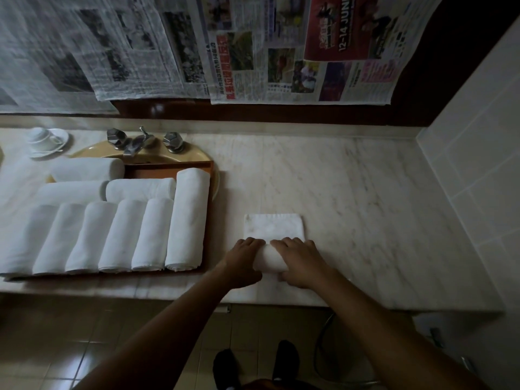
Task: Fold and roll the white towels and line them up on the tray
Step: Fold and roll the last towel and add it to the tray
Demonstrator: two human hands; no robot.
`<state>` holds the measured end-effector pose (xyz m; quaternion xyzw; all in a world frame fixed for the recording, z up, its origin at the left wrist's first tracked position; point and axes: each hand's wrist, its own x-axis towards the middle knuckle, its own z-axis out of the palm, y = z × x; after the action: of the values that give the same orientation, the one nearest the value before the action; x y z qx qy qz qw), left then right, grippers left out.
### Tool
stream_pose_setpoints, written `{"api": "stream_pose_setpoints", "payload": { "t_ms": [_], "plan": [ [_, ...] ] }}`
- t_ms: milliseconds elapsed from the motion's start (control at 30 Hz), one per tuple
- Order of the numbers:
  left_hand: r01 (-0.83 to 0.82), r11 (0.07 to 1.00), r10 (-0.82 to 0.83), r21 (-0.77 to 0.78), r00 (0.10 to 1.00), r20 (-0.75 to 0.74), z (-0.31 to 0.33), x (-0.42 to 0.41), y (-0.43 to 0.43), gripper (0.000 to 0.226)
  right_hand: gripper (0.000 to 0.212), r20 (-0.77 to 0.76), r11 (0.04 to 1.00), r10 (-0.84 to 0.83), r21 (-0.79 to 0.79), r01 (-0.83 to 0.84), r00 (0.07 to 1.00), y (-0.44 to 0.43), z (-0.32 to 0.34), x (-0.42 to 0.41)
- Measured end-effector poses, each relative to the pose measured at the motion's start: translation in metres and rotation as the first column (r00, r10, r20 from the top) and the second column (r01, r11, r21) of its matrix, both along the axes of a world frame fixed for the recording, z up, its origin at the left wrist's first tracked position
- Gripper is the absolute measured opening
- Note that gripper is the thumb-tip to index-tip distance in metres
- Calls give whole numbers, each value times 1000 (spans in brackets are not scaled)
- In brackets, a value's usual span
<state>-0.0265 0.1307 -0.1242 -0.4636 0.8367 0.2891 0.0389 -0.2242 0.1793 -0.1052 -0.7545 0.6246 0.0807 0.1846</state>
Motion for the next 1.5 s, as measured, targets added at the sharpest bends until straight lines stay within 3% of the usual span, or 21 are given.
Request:
{"api": "stream_pose_setpoints", "payload": {
  "t_ms": [233,300,367,467,533,633,767,900,1100,1200,1300,1400,1500],
  "plan": [
    [95,995,-95,26,995,-24,-4,19,38,86,92,67,989,19,146,-29,998,27,4,2],
    [101,995,-100,17,993,-61,-3,26,43,81,95,235,990,-101,124,73,967,42,0,-3],
    [83,996,-81,21,993,-86,-1,28,42,78,87,482,927,-365,110,358,797,61,-2,-9],
    [48,999,-45,25,993,-107,-5,27,41,77,50,600,616,-679,152,773,423,86,-5,-18],
    [36,999,-35,16,993,-109,-8,26,42,78,31,551,529,-757,199,825,352,97,-10,-22],
    [16,1000,-14,15,994,-106,-12,24,46,83,32,546,530,-765,234,815,341,102,-13,-19],
    [-37,999,42,37,992,-120,-14,19,50,92,38,523,551,-755,180,815,395,92,-15,-4],
    [-54,998,57,25,989,-135,-15,19,54,92,31,534,584,-719,118,803,444,84,-17,-2],
    [-45,999,45,2,991,-125,-18,19,54,90,25,516,619,-739,264,740,434,83,-14,-17],
    [-44,999,44,8,992,-121,-18,19,53,91,29,470,632,-744,263,729,475,81,-9,-21],
    [-38,999,39,13,993,-112,-16,19,51,91,49,420,724,-631,18,690,652,83,-3,-14],
    [-18,1000,19,11,995,-96,-14,19,49,90,74,313,910,-275,-222,351,909,88,-5,-1],
    [27,1000,-28,-14,998,-63,-13,20,44,92,94,118,972,-51,-222,76,992,87,-26,-2]
  ]
}}
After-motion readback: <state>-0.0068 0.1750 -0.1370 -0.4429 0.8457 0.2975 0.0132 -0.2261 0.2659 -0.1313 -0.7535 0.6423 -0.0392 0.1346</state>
